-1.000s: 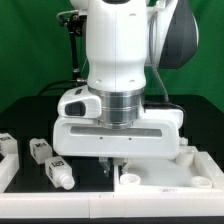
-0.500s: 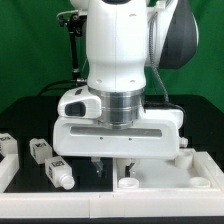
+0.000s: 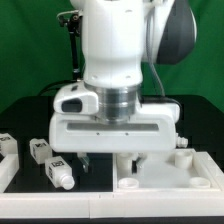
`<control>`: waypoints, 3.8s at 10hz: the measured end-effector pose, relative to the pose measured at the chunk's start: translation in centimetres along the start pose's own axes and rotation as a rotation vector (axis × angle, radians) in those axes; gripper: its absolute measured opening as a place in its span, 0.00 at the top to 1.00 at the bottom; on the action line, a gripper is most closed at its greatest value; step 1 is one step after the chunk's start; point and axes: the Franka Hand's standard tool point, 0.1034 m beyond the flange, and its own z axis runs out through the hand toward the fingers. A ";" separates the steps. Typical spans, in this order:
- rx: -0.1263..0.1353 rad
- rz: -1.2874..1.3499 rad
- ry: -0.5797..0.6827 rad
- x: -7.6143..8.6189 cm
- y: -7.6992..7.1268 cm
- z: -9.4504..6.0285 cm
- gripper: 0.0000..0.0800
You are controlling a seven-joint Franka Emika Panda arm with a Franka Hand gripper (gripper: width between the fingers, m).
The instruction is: Assemble one leg
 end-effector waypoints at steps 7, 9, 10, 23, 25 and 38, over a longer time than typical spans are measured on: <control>0.004 -0.083 -0.010 -0.2 0.4 -2.4 0.19; -0.005 -0.202 -0.039 -1.2 3.2 -2.2 0.19; -0.014 -0.220 -0.055 -1.8 4.9 -2.6 0.19; -0.079 -0.352 -0.301 -7.0 11.6 0.1 0.19; -0.075 -0.356 -0.429 -7.1 11.0 0.5 0.19; -0.132 -0.340 -0.658 -9.8 12.7 4.2 0.19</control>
Offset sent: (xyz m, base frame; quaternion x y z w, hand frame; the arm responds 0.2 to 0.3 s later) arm 0.0000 0.0000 0.0000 0.0000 0.0000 0.0000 1.0000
